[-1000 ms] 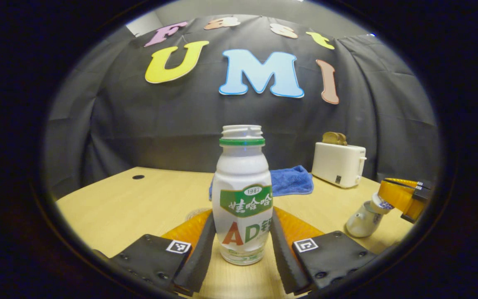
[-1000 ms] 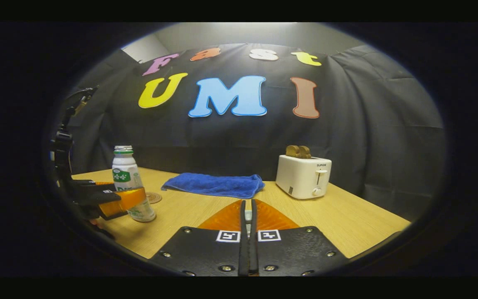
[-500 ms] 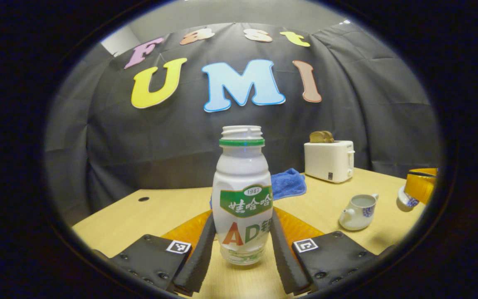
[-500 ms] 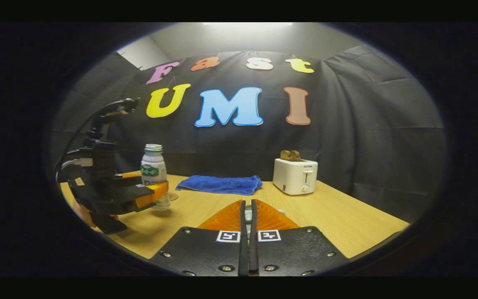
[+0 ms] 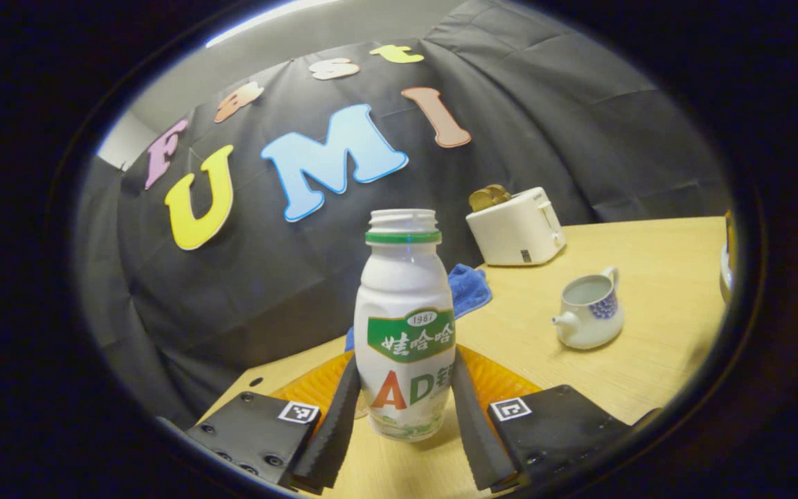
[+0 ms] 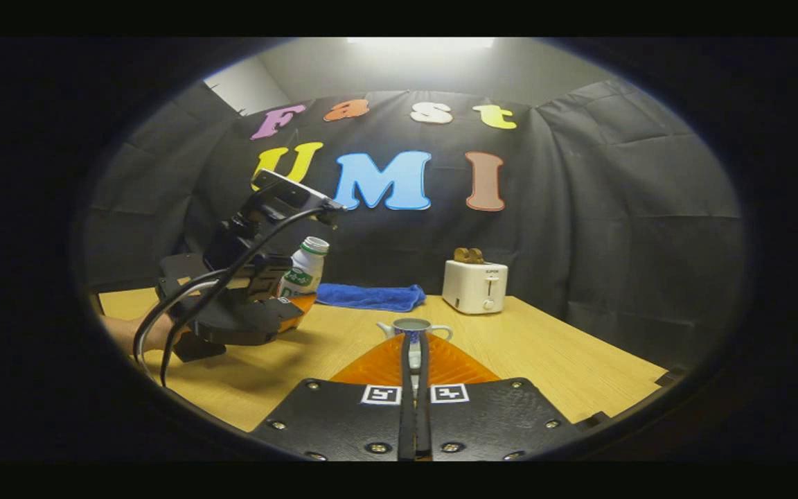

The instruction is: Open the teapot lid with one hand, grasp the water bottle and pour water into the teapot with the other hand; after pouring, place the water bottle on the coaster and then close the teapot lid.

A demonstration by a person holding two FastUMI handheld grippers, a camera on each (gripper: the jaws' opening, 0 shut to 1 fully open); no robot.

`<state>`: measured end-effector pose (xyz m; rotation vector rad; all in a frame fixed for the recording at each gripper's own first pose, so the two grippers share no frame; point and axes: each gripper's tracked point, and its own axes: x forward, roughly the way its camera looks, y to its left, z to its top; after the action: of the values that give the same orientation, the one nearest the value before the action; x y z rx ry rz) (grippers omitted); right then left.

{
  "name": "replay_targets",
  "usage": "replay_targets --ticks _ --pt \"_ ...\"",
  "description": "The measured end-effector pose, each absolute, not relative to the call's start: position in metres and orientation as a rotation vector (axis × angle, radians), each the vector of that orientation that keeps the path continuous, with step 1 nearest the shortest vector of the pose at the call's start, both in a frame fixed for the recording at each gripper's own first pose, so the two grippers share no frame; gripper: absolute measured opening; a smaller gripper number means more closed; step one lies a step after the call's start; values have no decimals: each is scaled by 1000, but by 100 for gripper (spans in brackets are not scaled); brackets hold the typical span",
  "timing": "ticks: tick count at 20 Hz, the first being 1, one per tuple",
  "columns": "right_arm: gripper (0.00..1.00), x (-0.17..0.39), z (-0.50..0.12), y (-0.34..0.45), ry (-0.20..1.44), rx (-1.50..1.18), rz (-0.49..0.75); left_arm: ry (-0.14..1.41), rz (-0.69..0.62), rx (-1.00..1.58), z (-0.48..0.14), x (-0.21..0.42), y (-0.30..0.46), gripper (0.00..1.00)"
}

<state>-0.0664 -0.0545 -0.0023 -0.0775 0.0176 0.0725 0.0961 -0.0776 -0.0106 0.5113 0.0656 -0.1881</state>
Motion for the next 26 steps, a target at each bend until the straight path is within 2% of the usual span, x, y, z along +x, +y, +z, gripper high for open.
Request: replay_targets --ticks 9,12,13,15,16,26 --pt "1 -73 -21 -76 65 -14 50 86 -235 824 -27 112 -95 81" --pt "1 -74 -23 -81 60 -15 45 87 -275 900 -36 113 -110 81" --pt "1 -73 -25 -82 62 -16 43 86 -285 933 -37 114 -116 75" --pt "1 -75 -24 -86 63 -10 40 78 -298 1015 -43 116 -126 75" --pt "1 -75 -24 -88 62 -8 37 70 -296 1047 -45 118 -129 81" --pt "1 -76 -24 -94 55 25 43 67 -303 1294 -49 129 -138 81"
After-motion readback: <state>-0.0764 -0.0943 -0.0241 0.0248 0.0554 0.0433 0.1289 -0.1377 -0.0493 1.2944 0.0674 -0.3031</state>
